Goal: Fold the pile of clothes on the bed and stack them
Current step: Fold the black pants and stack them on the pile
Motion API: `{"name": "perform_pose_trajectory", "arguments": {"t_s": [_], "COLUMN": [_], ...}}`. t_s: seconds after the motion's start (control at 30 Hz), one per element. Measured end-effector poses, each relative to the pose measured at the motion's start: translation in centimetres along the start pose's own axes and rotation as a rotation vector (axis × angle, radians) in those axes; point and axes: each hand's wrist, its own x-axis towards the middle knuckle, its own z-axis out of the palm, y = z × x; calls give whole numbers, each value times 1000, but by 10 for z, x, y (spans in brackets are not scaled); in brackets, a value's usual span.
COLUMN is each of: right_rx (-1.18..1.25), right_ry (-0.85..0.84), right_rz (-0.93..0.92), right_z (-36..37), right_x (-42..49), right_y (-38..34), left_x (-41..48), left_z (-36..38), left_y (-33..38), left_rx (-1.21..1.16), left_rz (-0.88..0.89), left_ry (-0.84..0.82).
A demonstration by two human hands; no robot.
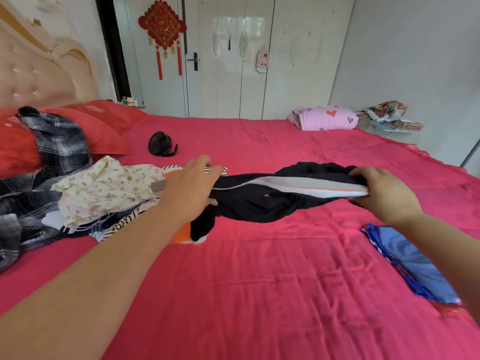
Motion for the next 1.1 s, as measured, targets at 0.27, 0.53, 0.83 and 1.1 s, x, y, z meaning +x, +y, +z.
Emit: {"name": "perform_pose_trajectory", "arguments": {"t_s": [0.27, 0.53, 0.83, 1.1], "right_rx": [-180, -281, -183, -135], "right_ry": [-711, -612, -987, -704], "right_rz": [-139, -256, -81, -2], "right_z": [77, 57, 50, 87], "right_x": [-136, -142, -143, -74], "right_y": [52, 71, 50, -1], "left_x": [-136, -156, -160, -96], "left_z": [100, 84, 70, 93], "left_y": [27, 10, 23, 5], "left_rx": [-102, 27, -337, -310], "left_rz": [160, 192, 75, -104], "left_ry": [-684, -562, -900, -547]}}
